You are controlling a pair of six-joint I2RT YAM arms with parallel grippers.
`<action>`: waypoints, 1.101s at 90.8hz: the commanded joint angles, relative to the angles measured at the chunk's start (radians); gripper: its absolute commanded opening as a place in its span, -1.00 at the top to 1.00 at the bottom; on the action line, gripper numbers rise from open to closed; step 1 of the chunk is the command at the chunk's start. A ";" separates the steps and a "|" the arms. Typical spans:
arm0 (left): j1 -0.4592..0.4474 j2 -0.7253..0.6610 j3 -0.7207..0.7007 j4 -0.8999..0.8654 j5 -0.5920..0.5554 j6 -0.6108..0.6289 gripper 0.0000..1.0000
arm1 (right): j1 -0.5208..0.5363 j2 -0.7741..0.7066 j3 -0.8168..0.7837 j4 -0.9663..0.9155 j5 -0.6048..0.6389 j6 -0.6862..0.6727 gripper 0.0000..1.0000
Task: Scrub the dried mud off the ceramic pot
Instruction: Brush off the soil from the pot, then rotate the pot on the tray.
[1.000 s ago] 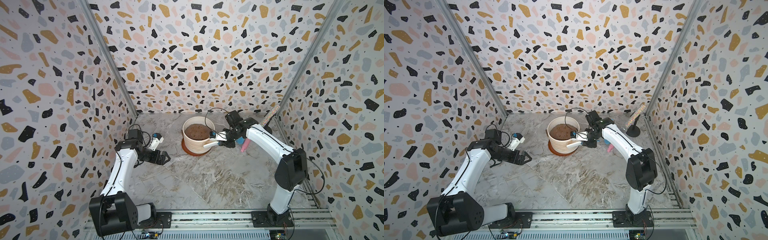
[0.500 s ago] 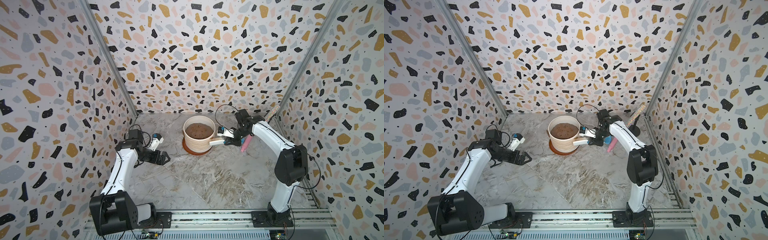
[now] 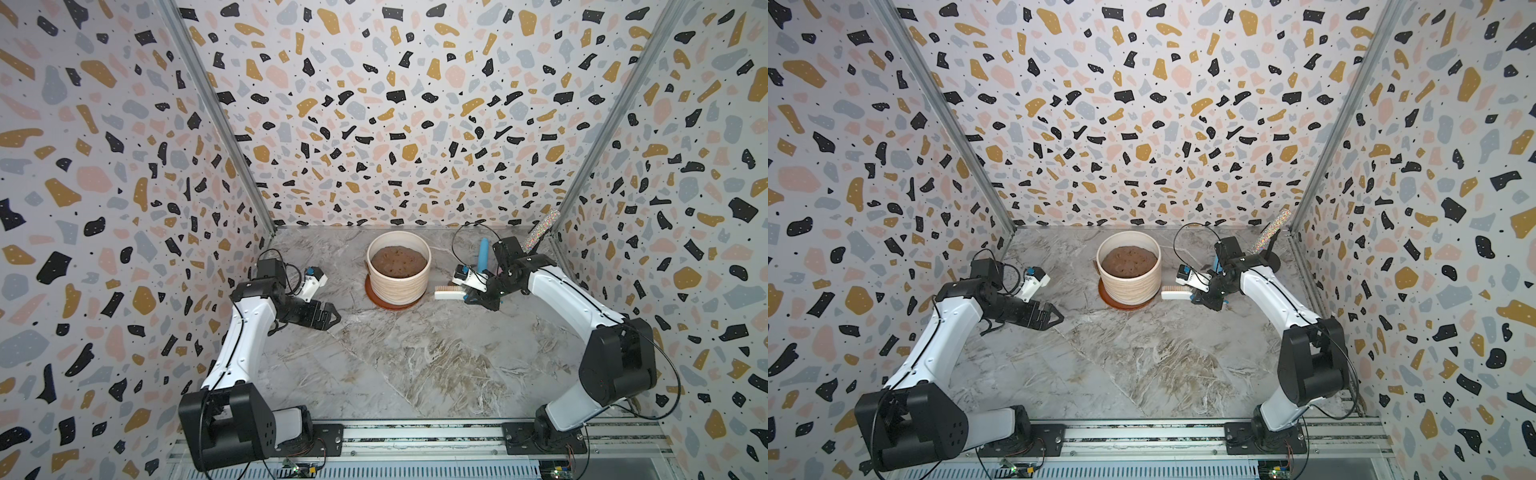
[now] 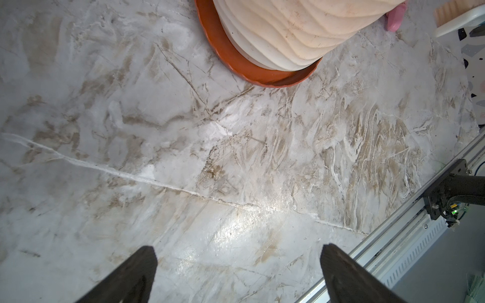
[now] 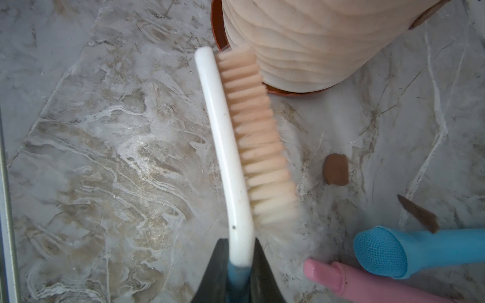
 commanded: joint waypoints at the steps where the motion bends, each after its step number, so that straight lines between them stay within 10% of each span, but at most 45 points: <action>1: -0.004 -0.005 -0.002 -0.010 0.028 0.012 -1.00 | 0.001 -0.104 -0.049 0.164 -0.041 0.165 1.00; 33: -0.014 -0.033 0.094 -0.074 -0.017 0.078 -1.00 | 0.001 -0.319 -0.128 0.361 0.246 1.069 1.00; 46: -0.030 -0.008 0.172 -0.079 -0.079 0.034 -1.00 | 0.012 -0.329 -0.108 0.318 0.064 1.303 1.00; 66: -0.054 0.047 0.283 -0.104 -0.006 -0.064 -0.91 | 0.166 -0.313 -0.044 0.243 0.056 1.331 1.00; 87: -0.359 0.009 0.421 -0.185 0.062 0.466 -0.94 | 0.170 -0.343 -0.003 0.047 0.177 1.304 1.00; 100: -0.388 0.135 0.489 -0.101 0.189 0.565 -0.99 | 0.170 -0.415 -0.032 -0.009 0.223 1.236 1.00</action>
